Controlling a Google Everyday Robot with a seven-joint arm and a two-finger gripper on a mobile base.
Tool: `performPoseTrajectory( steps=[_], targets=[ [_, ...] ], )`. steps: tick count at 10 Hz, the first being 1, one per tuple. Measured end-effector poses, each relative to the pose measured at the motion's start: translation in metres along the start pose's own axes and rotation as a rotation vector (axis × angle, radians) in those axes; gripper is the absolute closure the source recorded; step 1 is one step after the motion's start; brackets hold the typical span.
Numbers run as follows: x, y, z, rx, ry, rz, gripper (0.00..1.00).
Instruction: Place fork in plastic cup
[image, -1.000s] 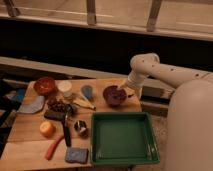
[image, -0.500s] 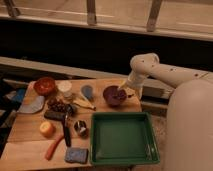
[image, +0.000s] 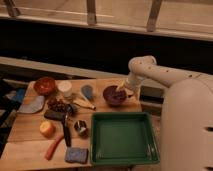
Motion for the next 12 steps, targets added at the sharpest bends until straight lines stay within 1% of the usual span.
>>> performPoseTrajectory(
  steps=[2, 5, 6, 7, 9, 10, 12],
  targets=[
    [-0.009, 0.000, 0.004, -0.008, -0.003, 0.009, 0.20],
    [-0.031, -0.009, 0.007, -0.005, -0.011, 0.032, 0.20],
    [-0.034, -0.011, 0.008, -0.006, -0.011, 0.037, 0.22],
    [-0.034, -0.013, 0.010, -0.006, -0.005, 0.043, 0.29],
    [-0.031, -0.017, 0.017, -0.006, 0.012, 0.055, 0.51],
    [-0.028, -0.019, 0.019, -0.004, 0.019, 0.057, 0.59],
    [-0.024, -0.024, 0.023, -0.001, 0.033, 0.068, 0.81]
  ],
)
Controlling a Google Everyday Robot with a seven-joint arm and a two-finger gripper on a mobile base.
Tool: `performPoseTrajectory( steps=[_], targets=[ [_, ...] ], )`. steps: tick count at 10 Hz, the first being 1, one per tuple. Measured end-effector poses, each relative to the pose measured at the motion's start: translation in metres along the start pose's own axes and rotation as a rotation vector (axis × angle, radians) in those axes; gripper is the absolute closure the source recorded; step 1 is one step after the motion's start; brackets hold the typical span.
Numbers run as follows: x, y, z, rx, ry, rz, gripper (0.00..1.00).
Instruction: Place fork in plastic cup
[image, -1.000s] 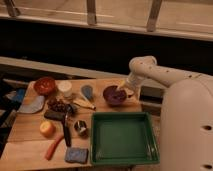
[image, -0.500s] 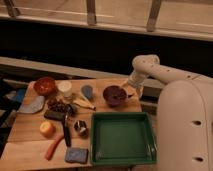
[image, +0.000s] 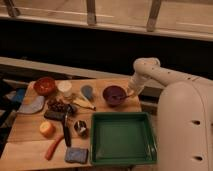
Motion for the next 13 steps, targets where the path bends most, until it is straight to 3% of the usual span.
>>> performPoseTrajectory(
  steps=[1, 3, 7, 13],
  targets=[
    [0.001, -0.003, 0.001, 0.003, 0.003, 0.008, 0.92],
    [0.003, -0.004, -0.004, 0.003, -0.001, 0.016, 1.00],
    [0.007, 0.009, -0.049, -0.026, -0.055, -0.006, 1.00],
    [0.017, 0.038, -0.088, -0.110, -0.100, -0.050, 1.00]
  ],
)
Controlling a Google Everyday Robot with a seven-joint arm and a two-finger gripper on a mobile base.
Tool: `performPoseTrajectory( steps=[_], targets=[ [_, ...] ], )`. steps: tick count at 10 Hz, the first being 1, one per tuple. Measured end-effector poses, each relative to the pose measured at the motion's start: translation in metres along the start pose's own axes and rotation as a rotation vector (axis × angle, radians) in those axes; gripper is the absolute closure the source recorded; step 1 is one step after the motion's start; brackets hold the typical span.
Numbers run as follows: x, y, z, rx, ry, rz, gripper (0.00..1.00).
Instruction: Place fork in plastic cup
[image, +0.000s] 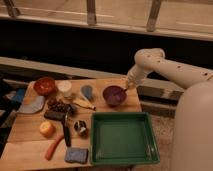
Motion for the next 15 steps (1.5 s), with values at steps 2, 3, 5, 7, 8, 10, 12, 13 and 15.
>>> performPoseTrajectory(
  steps=[2, 3, 5, 7, 8, 10, 12, 13, 15],
  targets=[
    [0.001, 0.011, -0.016, -0.037, -0.010, -0.013, 1.00],
    [0.002, 0.019, -0.023, -0.056, -0.015, -0.025, 1.00],
    [0.007, 0.043, -0.039, -0.091, -0.023, -0.064, 1.00],
    [0.016, 0.065, -0.042, -0.116, -0.018, -0.109, 1.00],
    [0.020, 0.074, -0.041, -0.124, -0.012, -0.126, 1.00],
    [0.030, 0.095, -0.030, -0.135, 0.015, -0.162, 1.00],
    [0.038, 0.112, -0.016, -0.142, 0.051, -0.188, 1.00],
    [0.042, 0.124, -0.006, -0.145, 0.072, -0.204, 1.00],
    [0.051, 0.142, 0.009, -0.153, 0.114, -0.235, 1.00]
  ],
)
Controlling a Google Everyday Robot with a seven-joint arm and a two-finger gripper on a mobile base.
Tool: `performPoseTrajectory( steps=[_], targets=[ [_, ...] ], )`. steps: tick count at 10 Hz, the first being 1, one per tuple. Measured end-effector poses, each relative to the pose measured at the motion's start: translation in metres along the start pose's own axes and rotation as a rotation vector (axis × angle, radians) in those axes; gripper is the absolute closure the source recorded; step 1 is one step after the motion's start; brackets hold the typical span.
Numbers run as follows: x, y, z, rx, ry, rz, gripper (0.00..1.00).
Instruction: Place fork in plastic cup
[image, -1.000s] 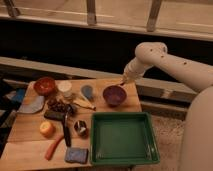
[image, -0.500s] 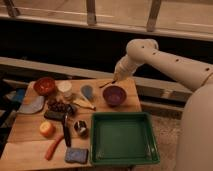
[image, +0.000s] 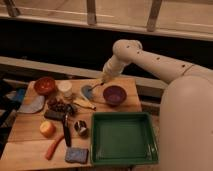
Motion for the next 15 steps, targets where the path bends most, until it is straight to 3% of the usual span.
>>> performPoseTrajectory(
  steps=[4, 10, 15],
  targets=[
    [0.000, 0.017, 0.025, -0.002, 0.050, -0.032, 1.00],
    [-0.028, 0.008, 0.033, 0.025, 0.048, -0.030, 1.00],
    [-0.042, 0.004, 0.049, 0.018, 0.066, -0.018, 1.00]
  ],
)
